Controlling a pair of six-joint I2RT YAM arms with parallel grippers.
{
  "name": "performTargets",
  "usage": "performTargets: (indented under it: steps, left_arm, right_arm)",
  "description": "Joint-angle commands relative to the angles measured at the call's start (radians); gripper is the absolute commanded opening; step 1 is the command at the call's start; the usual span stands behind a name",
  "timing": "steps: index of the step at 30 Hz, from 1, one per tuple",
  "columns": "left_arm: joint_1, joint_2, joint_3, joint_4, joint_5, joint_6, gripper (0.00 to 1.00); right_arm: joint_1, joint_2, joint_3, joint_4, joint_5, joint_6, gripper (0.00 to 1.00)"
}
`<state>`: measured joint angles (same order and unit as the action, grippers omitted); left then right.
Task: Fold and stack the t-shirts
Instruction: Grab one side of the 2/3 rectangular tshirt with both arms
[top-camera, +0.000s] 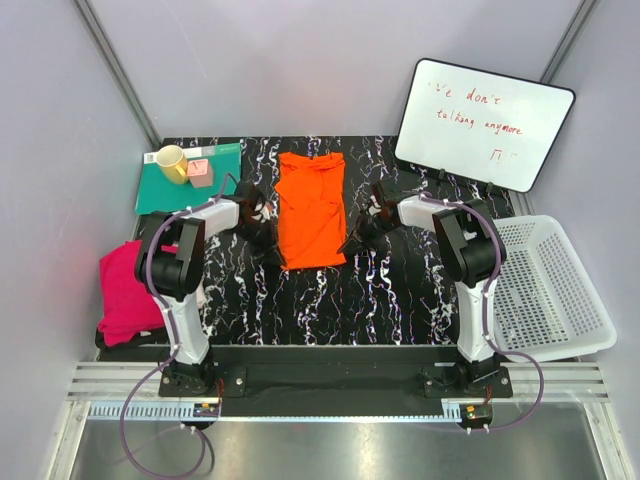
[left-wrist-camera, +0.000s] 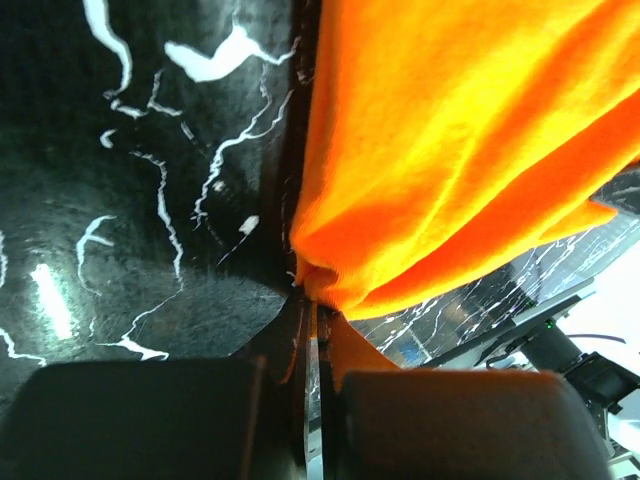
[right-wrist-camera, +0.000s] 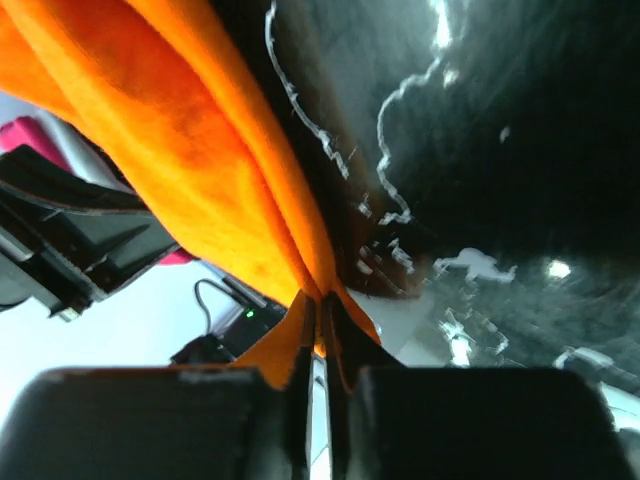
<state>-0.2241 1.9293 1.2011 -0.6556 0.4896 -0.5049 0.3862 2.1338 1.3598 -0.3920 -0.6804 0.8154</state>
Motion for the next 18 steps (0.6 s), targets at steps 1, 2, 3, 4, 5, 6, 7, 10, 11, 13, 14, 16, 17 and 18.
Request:
performTargets:
  steps: [1,2,3,4,5,6,7,10,11,13,14,16,17,18]
  left_arm:
    - [-0.004,0.000,0.037,0.033,0.009,-0.017,0.00]
    - [-0.004,-0.010,0.032,0.031,0.010,-0.017,0.00]
    - [-0.004,-0.015,0.026,0.024,0.015,-0.017,0.00]
    - [-0.004,-0.022,0.009,0.022,0.020,-0.020,0.00]
    - [-0.004,-0.029,-0.003,0.021,0.026,-0.021,0.00]
    - [-0.006,-0.047,-0.015,0.013,0.035,-0.023,0.00]
    - [-0.007,-0.056,-0.041,0.010,0.038,-0.021,0.00]
    - [-0.012,-0.113,-0.087,-0.039,0.043,-0.009,0.00]
    - [-0.014,-0.128,-0.100,-0.053,0.046,-0.003,0.00]
    - [-0.018,-0.182,-0.127,-0.090,0.067,0.005,0.00]
    - [-0.020,-0.220,-0.133,-0.101,0.073,0.011,0.00]
    - [-0.026,-0.254,-0.132,-0.140,0.089,0.019,0.00]
    - [-0.029,-0.286,-0.126,-0.156,0.092,0.029,0.00]
    - [-0.037,-0.299,-0.101,-0.182,0.102,0.035,0.00]
  right_arm:
    - [0.010,-0.011,0.058,-0.131,-0.071,-0.010,0.00]
    - [0.010,-0.018,0.052,-0.146,-0.071,-0.025,0.00]
    - [0.010,-0.028,0.035,-0.159,-0.073,-0.033,0.00]
    - [0.010,-0.043,0.026,-0.182,-0.076,-0.042,0.00]
    - [0.010,-0.049,0.013,-0.191,-0.079,-0.057,0.00]
    - [0.010,-0.057,-0.013,-0.199,-0.082,-0.067,0.00]
    - [0.010,-0.069,-0.027,-0.208,-0.088,-0.076,0.00]
    - [0.011,-0.098,-0.079,-0.212,-0.099,-0.096,0.00]
    - [0.010,-0.104,-0.091,-0.215,-0.105,-0.107,0.00]
    - [0.011,-0.117,-0.111,-0.226,-0.137,-0.120,0.00]
    - [0.011,-0.124,-0.114,-0.235,-0.139,-0.131,0.00]
    - [0.011,-0.153,-0.123,-0.252,-0.149,-0.143,0.00]
    - [0.011,-0.166,-0.119,-0.261,-0.154,-0.154,0.00]
    - [0.011,-0.188,-0.114,-0.268,-0.160,-0.157,0.00]
